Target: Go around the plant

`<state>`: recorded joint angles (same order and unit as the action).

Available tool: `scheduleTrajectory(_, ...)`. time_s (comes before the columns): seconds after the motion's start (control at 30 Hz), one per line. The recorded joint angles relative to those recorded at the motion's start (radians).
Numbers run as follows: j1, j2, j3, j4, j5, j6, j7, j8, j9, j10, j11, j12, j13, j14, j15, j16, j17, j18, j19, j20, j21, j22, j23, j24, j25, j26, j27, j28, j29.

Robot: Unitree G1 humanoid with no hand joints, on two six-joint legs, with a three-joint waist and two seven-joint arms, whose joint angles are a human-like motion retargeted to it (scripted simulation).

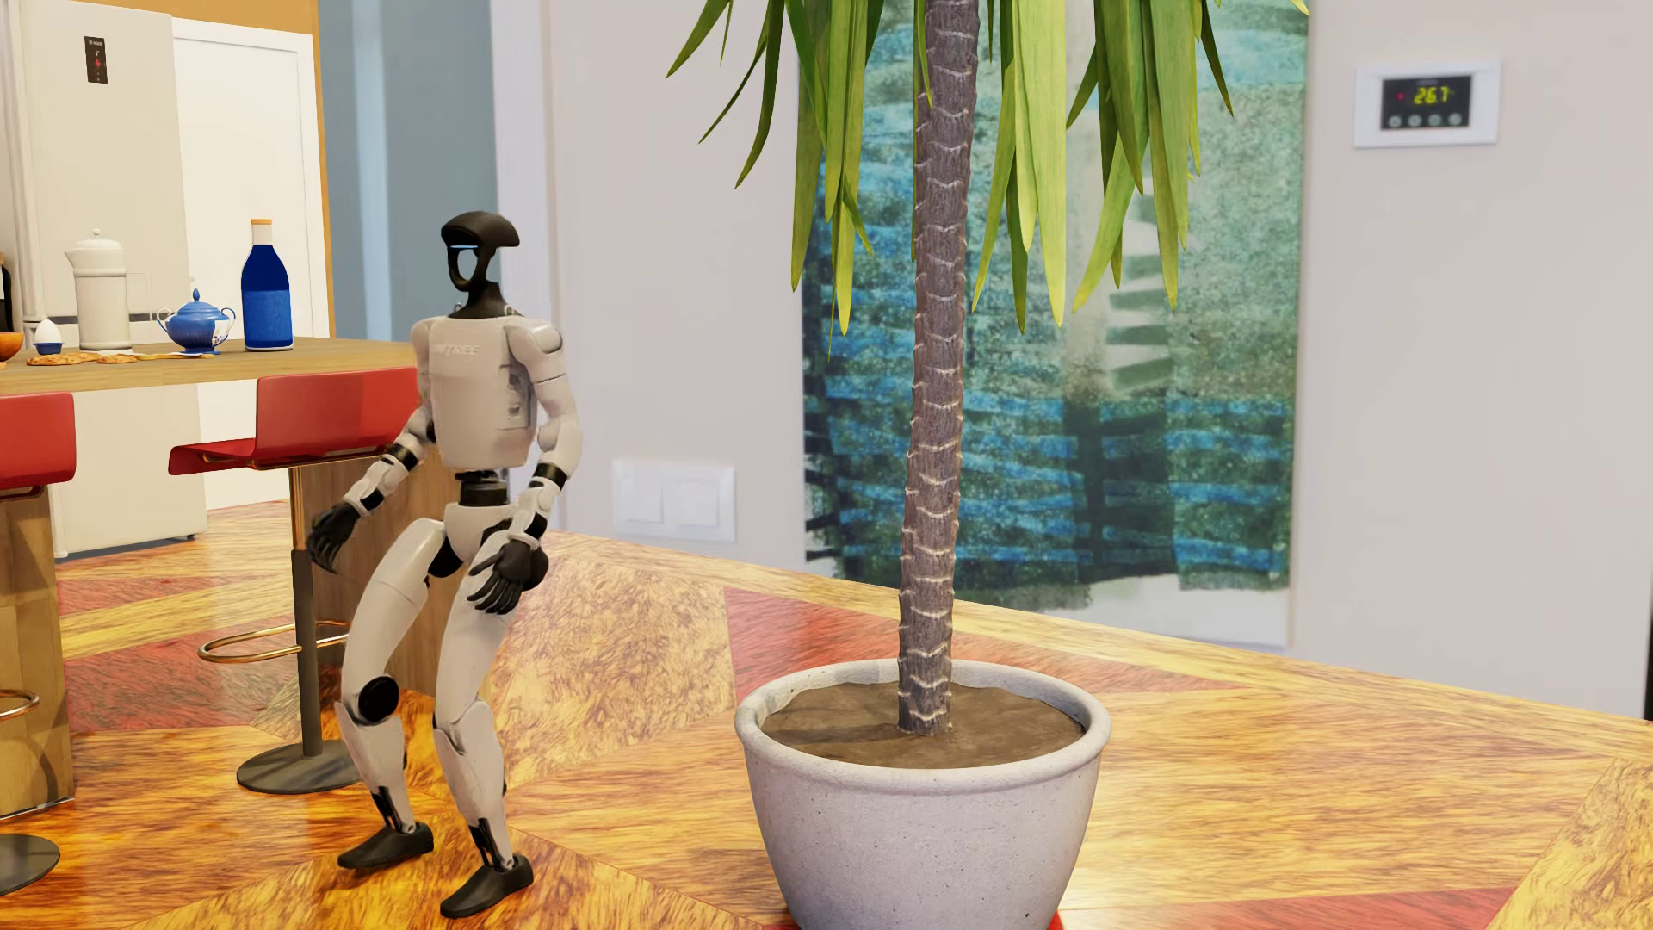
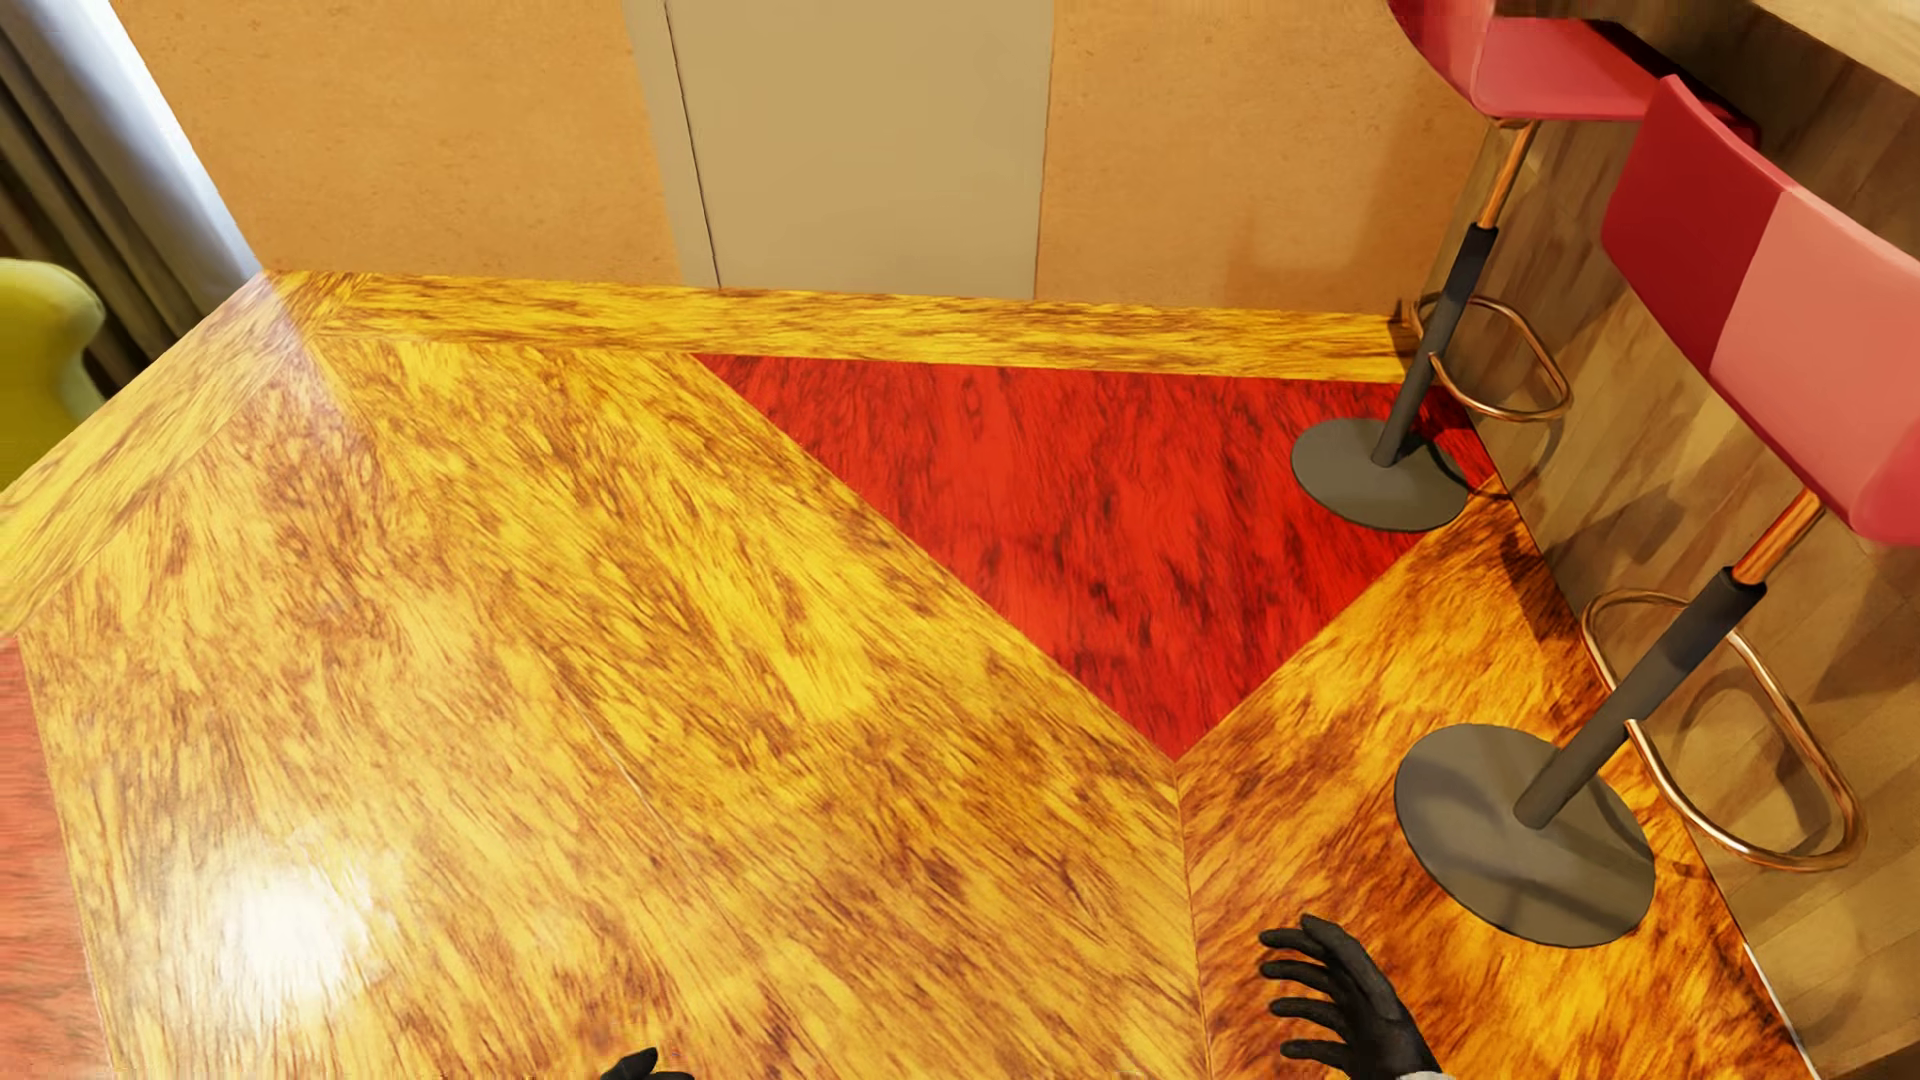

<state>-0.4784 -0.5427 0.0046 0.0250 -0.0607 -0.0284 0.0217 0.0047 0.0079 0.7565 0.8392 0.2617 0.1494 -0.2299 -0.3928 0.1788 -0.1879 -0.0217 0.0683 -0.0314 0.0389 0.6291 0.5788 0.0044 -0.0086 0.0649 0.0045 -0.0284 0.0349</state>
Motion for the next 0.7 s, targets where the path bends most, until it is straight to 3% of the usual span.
scheduleTrajectory(0.07, 0.007, 0.023, 0.040, -0.005, 0.001, -0.019, 0.000, 0.006, -0.003, -0.001, -0.052, -0.008, 0.006, -0.036, 0.131, -0.005, -0.022, 0.004, -0.016, -0.019, -0.004, 0.019, 0.024, -0.025, -0.025, 0.017, -0.044, -0.025, 0.031)
scheduleTrajectory(0.13, -0.003, 0.050, 0.033, 0.003, 0.018, 0.006, -0.002, 0.008, -0.009, 0.038, -0.112, 0.006, 0.018, -0.159, 0.210, -0.021, -0.008, 0.052, -0.056, -0.009, 0.004, 0.019, 0.016, -0.035, -0.035, 0.033, -0.056, -0.038, 0.036)
scheduleTrajectory(0.17, -0.012, 0.063, 0.014, 0.011, 0.030, 0.041, -0.015, 0.000, -0.008, 0.057, -0.141, -0.010, 0.027, -0.196, 0.230, -0.008, -0.024, 0.075, -0.031, -0.033, 0.009, 0.026, 0.018, -0.039, -0.032, 0.043, -0.051, -0.033, 0.032)
scheduleTrajectory(0.23, 0.005, 0.035, -0.005, 0.027, 0.038, 0.061, 0.002, 0.012, -0.007, -0.015, -0.098, -0.043, 0.045, -0.056, 0.103, -0.006, 0.002, -0.017, -0.043, 0.003, -0.003, 0.027, 0.012, -0.057, -0.021, 0.056, 0.003, -0.025, 0.001)
scheduleTrajectory(0.27, 0.008, 0.024, 0.008, 0.027, 0.043, 0.064, 0.006, 0.019, -0.004, -0.031, -0.077, -0.059, 0.047, -0.037, 0.033, -0.015, 0.008, 0.026, -0.036, 0.011, 0.001, 0.025, 0.022, -0.068, -0.010, 0.059, 0.033, -0.028, -0.010)
scheduleTrajectory(0.3, 0.006, 0.007, 0.008, 0.021, 0.031, 0.050, 0.009, 0.019, -0.002, -0.041, -0.047, -0.033, 0.038, -0.039, -0.026, -0.022, 0.008, -0.024, -0.024, 0.023, -0.008, -0.009, 0.027, -0.061, 0.004, 0.053, 0.044, -0.037, -0.006)
scheduleTrajectory(0.33, -0.003, 0.005, 0.019, 0.018, 0.021, 0.043, 0.012, 0.013, 0.003, -0.027, -0.055, -0.004, 0.021, -0.069, 0.012, -0.026, -0.002, 0.008, -0.007, 0.014, -0.013, -0.027, 0.036, -0.042, 0.014, 0.042, 0.039, -0.051, 0.007)
scheduleTrajectory(0.37, -0.012, 0.011, 0.038, 0.009, 0.005, 0.038, 0.003, -0.002, 0.005, -0.026, -0.090, -0.005, 0.018, -0.094, 0.095, -0.030, -0.014, 0.000, 0.015, 0.004, -0.007, -0.008, 0.046, -0.017, 0.018, 0.037, 0.013, -0.068, 0.021)
scheduleTrajectory(0.4, -0.019, 0.029, 0.053, 0.007, 0.013, 0.049, -0.011, -0.003, 0.016, 0.003, -0.127, 0.006, 0.011, -0.151, 0.163, -0.039, -0.032, 0.030, 0.018, -0.012, -0.011, -0.007, 0.035, -0.007, 0.011, 0.037, -0.008, -0.074, 0.033)
scheduleTrajectory(0.43, -0.034, 0.032, 0.064, -0.001, 0.023, 0.060, -0.031, 0.000, 0.015, 0.067, -0.155, 0.008, 0.006, -0.225, 0.216, -0.023, -0.050, 0.086, -0.009, -0.031, -0.008, -0.001, 0.043, -0.010, -0.001, 0.036, -0.039, -0.067, 0.037)
scheduleTrajectory(0.47, -0.040, 0.021, 0.050, -0.001, 0.033, 0.074, -0.047, -0.001, 0.004, 0.159, -0.171, 0.018, 0.005, -0.291, 0.238, -0.010, -0.045, 0.092, -0.067, -0.031, 0.006, -0.017, 0.051, -0.022, -0.013, 0.044, -0.058, -0.049, 0.025)
scheduleTrajectory(0.5, -0.008, 0.000, 0.021, 0.010, 0.040, 0.088, -0.053, 0.005, -0.005, 0.220, -0.170, 0.010, 0.023, -0.327, 0.231, 0.005, -0.039, 0.038, -0.078, -0.022, 0.006, -0.017, 0.054, -0.036, -0.016, 0.057, -0.061, -0.026, 0.004)
scheduleTrajectory(0.53, 0.045, -0.028, -0.026, 0.023, 0.042, 0.105, -0.056, 0.009, -0.011, 0.244, -0.161, -0.006, 0.037, -0.367, 0.194, 0.024, -0.046, -0.012, -0.044, -0.012, 0.009, -0.020, 0.062, -0.051, -0.015, 0.072, -0.049, -0.002, -0.019)
scheduleTrajectory(0.57, 0.106, -0.067, -0.092, 0.041, 0.020, 0.103, -0.048, -0.003, -0.007, 0.167, -0.122, -0.019, 0.055, -0.344, 0.099, 0.062, -0.007, -0.148, 0.007, -0.008, -0.014, -0.003, 0.049, -0.064, -0.012, 0.075, -0.013, 0.021, -0.048)
scheduleTrajectory(0.6, 0.100, -0.111, -0.147, 0.043, 0.015, 0.075, -0.019, 0.009, -0.016, 0.127, 0.004, -0.008, 0.089, -0.228, -0.006, 0.069, 0.024, -0.044, 0.047, 0.042, -0.012, 0.025, 0.038, -0.056, -0.009, 0.068, 0.019, 0.038, -0.071)
scheduleTrajectory(0.67, 0.089, -0.111, -0.156, 0.033, 0.015, 0.011, -0.013, 0.025, -0.053, 0.076, 0.210, -0.009, 0.129, -0.183, -0.066, 0.044, 0.015, -0.037, 0.110, 0.037, -0.045, 0.030, 0.052, 0.007, -0.013, 0.057, 0.064, 0.052, -0.088)
scheduleTrajectory(0.7, 0.082, -0.044, -0.115, 0.039, -0.001, -0.012, -0.012, 0.018, -0.062, 0.064, 0.184, 0.011, 0.115, -0.170, -0.065, 0.004, -0.024, -0.043, 0.124, 0.021, -0.055, -0.010, 0.049, 0.033, -0.013, 0.042, 0.078, 0.043, -0.081)
